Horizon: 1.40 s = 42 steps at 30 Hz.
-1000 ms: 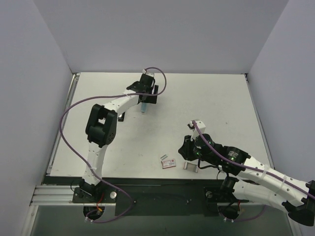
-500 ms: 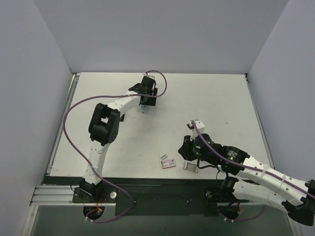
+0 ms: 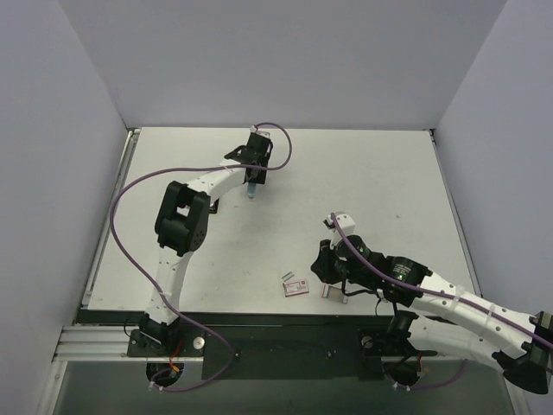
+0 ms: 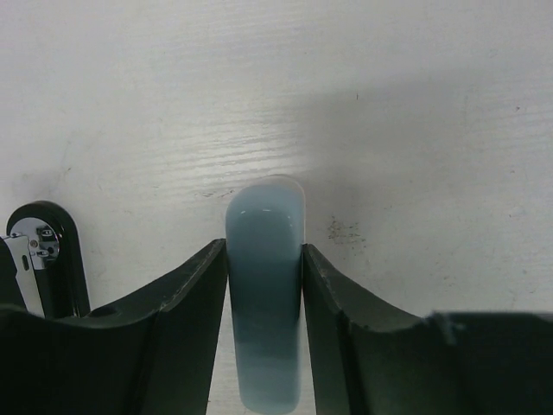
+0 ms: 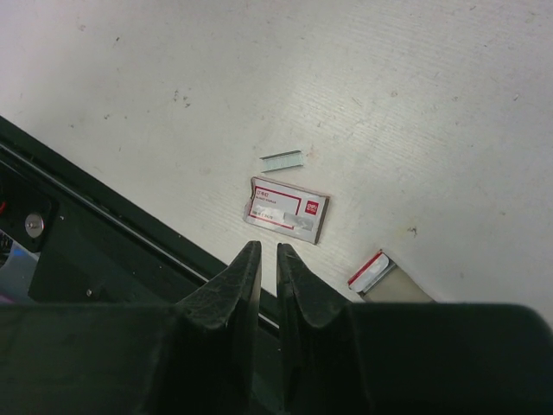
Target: Unload the staples from the stapler
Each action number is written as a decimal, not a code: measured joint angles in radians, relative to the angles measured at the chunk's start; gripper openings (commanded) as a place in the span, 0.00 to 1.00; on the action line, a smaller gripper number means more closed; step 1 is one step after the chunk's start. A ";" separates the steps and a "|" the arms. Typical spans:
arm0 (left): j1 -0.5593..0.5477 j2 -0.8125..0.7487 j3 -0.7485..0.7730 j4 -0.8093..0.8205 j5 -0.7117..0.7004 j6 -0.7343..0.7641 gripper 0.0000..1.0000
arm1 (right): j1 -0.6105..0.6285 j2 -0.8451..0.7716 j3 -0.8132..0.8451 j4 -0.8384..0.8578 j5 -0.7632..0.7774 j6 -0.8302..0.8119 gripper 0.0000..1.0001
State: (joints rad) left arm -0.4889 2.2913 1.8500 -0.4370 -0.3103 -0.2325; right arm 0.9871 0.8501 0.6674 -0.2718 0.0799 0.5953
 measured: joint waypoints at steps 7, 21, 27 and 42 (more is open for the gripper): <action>0.001 -0.002 -0.011 0.017 -0.012 0.009 0.00 | 0.000 0.003 -0.006 0.010 -0.010 0.000 0.07; -0.012 -0.293 -0.262 0.058 0.131 -0.026 0.00 | 0.000 0.026 -0.001 0.010 -0.009 -0.020 0.11; -0.041 -0.521 -0.457 0.171 0.275 -0.080 0.00 | 0.000 0.002 0.056 -0.056 0.000 -0.051 0.17; -0.282 -1.001 -0.937 0.386 0.575 -0.202 0.00 | -0.005 -0.061 0.264 -0.241 0.035 -0.153 0.34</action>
State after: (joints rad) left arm -0.7708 1.2903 0.9127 -0.0505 0.2649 -0.4347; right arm 0.9821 0.7891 0.9310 -0.5125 0.1150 0.4419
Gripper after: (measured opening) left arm 0.429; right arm 0.338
